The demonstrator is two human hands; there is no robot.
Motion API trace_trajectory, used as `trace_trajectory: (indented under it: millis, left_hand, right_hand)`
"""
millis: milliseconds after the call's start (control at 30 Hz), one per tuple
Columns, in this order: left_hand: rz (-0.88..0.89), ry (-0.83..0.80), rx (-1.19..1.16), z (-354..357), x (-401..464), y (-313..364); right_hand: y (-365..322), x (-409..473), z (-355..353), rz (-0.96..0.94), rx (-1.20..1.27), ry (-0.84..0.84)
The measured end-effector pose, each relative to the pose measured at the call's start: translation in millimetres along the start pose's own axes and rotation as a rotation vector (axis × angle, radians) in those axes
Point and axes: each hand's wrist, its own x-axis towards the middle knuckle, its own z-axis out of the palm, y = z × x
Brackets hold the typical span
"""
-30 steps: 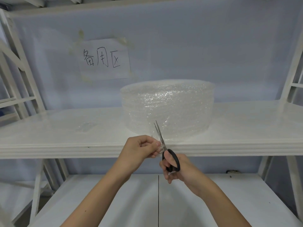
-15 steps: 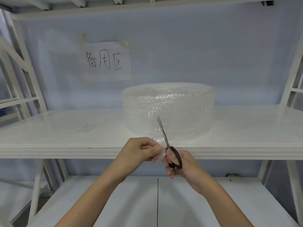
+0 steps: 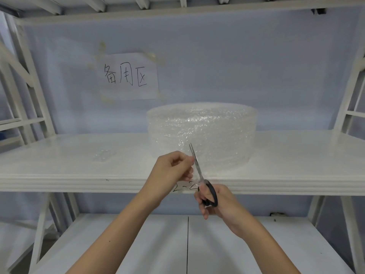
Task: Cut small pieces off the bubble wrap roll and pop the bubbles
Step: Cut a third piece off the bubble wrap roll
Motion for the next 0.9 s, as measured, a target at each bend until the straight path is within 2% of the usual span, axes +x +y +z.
trace_trajectory:
  millis: [500,900]
  left_hand:
    - [0.046,-0.055,-0.03,0,-1,2]
    - [0.011,-0.078,-0.072,3,-2,-3]
  right_hand:
    - [-14,8,-7,-0.018,-0.07,-0.044]
    - [-11,2,-6,-0.054,-0.047,-0.079]
